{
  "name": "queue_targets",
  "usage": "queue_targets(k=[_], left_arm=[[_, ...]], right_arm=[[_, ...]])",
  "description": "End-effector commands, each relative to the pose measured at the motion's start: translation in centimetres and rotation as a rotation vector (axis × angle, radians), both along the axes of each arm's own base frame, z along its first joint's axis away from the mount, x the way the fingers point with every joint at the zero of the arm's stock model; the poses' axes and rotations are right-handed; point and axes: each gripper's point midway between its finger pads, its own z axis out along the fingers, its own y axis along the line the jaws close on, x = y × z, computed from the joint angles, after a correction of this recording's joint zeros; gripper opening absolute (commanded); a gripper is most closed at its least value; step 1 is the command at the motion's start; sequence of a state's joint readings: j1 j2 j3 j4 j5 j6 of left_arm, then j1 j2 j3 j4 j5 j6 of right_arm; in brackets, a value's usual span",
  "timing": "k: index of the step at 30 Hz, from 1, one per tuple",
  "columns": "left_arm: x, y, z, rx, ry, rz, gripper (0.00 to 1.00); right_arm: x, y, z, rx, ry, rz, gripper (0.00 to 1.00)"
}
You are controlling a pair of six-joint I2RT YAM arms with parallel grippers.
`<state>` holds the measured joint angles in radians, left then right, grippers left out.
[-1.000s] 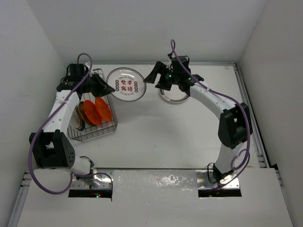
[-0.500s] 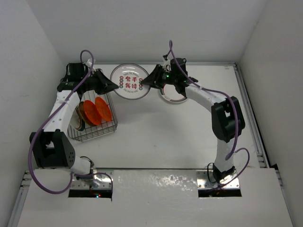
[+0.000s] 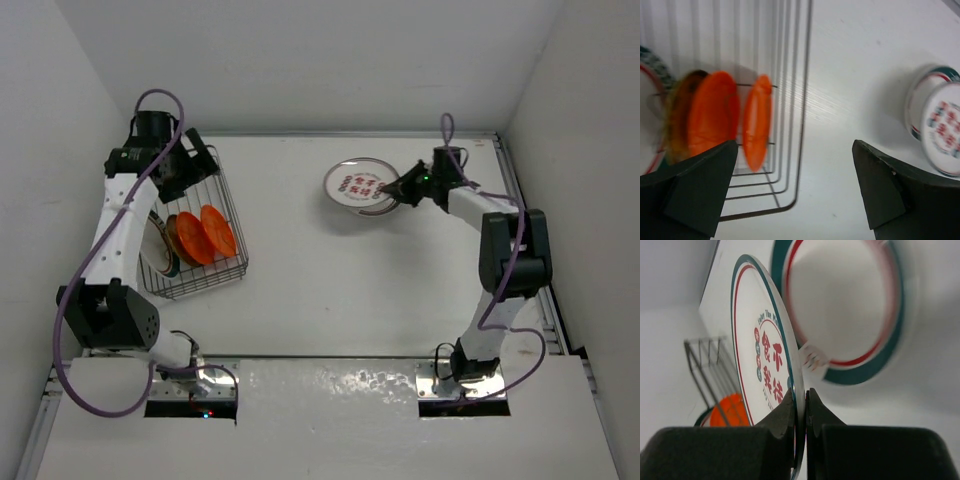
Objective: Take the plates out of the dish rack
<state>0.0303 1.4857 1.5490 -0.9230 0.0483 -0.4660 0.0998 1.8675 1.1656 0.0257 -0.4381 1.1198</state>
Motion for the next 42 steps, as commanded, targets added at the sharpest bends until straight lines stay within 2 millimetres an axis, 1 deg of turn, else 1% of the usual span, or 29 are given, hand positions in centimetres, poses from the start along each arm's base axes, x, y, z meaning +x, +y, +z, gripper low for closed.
queue_targets(k=[1, 2, 4, 5, 7, 8, 10, 11, 13, 14, 15, 16, 17, 19, 20, 21, 23, 24, 26, 27, 30, 32, 33, 34, 35, 36, 38, 39, 42], left_arm=[[-3.9, 6.2, 4.1, 0.306, -0.009, 0.173, 0.95], [-4.8, 6.9, 4.8, 0.336, -0.024, 0.199, 0.96], [-6.1, 8.0, 4.8, 0.394, -0.019, 0.236, 0.96], [-6.4, 8.2, 4.7, 0.406, -0.012, 0.238, 0.96], [-7.0, 8.6, 4.4, 0.429, 0.007, 0.25, 0.96], [-7.5, 8.8, 4.4, 0.436, 0.014, 0.257, 0.96], [-8.2, 9.4, 4.8, 0.462, 0.009, 0.293, 0.96], [-8.6, 9.7, 4.9, 0.472, 0.013, 0.307, 0.97], [-10.0, 10.9, 5.2, 0.521, 0.039, 0.382, 1.0], [-10.6, 11.5, 5.4, 0.547, 0.05, 0.417, 1.0], [-11.4, 12.6, 6.0, 0.591, 0.052, 0.482, 1.0], [-12.1, 13.0, 6.0, 0.611, 0.068, 0.503, 1.0], [-12.7, 13.5, 6.3, 0.641, 0.07, 0.533, 1.0], [-13.5, 13.8, 6.6, 0.652, 0.072, 0.563, 1.0], [-13.6, 13.9, 6.5, 0.657, 0.074, 0.569, 1.0], [-13.8, 14.1, 6.4, 0.666, 0.08, 0.576, 1.0], [-14.0, 14.2, 6.2, 0.676, 0.093, 0.58, 1.0], [-14.0, 14.3, 6.0, 0.681, 0.102, 0.581, 1.0], [-14.0, 14.3, 5.8, 0.676, 0.111, 0.576, 1.0], [-13.9, 14.2, 5.6, 0.669, 0.11, 0.574, 1.0], [-13.9, 14.1, 4.9, 0.658, 0.124, 0.564, 1.0], [-13.9, 14.1, 4.7, 0.655, 0.13, 0.557, 1.0], [-13.9, 14.1, 4.7, 0.655, 0.129, 0.557, 1.0], [-13.9, 14.1, 4.6, 0.656, 0.132, 0.556, 1.0], [-13.9, 14.1, 4.6, 0.66, 0.135, 0.557, 1.0], [-13.9, 14.1, 4.5, 0.66, 0.137, 0.556, 1.0], [-13.8, 14.1, 4.5, 0.656, 0.133, 0.554, 1.0], [-13.7, 14.1, 4.3, 0.655, 0.136, 0.552, 1.0], [-13.3, 14.0, 3.8, 0.647, 0.142, 0.533, 1.0]], right_arm=[[1.5, -4.4, 2.4, -0.083, -0.081, -0.018, 0.0], [1.8, -6.4, 1.9, -0.098, -0.07, -0.044, 0.0], [2.0, -7.5, 0.6, -0.126, -0.04, -0.031, 0.0], [2.2, -8.2, 0.3, -0.125, -0.031, -0.035, 0.0], [2.7, -8.6, -0.1, -0.14, -0.014, -0.008, 0.0], [2.8, -8.6, -1.3, -0.147, 0.017, 0.004, 0.02], [3.0, -8.7, -1.6, -0.164, 0.027, 0.027, 0.03], [3.0, -8.7, -2.3, -0.168, 0.047, 0.033, 0.07], [3.0, -8.9, -2.5, -0.184, 0.05, 0.046, 0.14], [3.1, -8.9, -2.7, -0.19, 0.059, 0.053, 0.23], [3.1, -9.0, -2.7, -0.195, 0.062, 0.057, 0.26], [3.2, -9.0, -2.7, -0.201, 0.062, 0.062, 0.28], [3.3, -9.0, -2.7, -0.215, 0.066, 0.075, 0.37], [3.2, -8.9, -2.7, -0.246, 0.088, 0.087, 0.57], [3.1, -9.2, -2.8, -0.287, 0.113, 0.095, 0.62], [2.9, -8.9, -2.8, -0.313, 0.128, 0.109, 0.69], [2.7, -9.3, -3.1, -0.385, 0.176, 0.117, 0.72], [2.6, -8.9, -3.3, -0.396, 0.186, 0.125, 0.75], [2.7, -8.6, -3.6, -0.389, 0.206, 0.123, 0.76], [2.5, -8.4, -4.4, -0.373, 0.227, 0.128, 0.76], [2.5, -8.1, -5.2, -0.353, 0.246, 0.134, 0.76], [2.7, -8.1, -5.3, -0.349, 0.256, 0.14, 0.77], [2.5, -7.9, -5.9, -0.342, 0.274, 0.151, 0.77], [2.6, -8.0, -5.6, -0.347, 0.281, 0.152, 0.77], [2.3, -6.8, -5.6, -0.362, 0.282, 0.181, 0.77], [2.3, -7.1, -5.5, -0.388, 0.286, 0.175, 0.77], [2.4, -7.2, -5.2, -0.394, 0.272, 0.172, 0.78], [2.5, -7.3, -5.1, -0.402, 0.266, 0.169, 0.98], [3.2, -6.9, -4.3, -0.378, 0.237, 0.18, 0.99]])
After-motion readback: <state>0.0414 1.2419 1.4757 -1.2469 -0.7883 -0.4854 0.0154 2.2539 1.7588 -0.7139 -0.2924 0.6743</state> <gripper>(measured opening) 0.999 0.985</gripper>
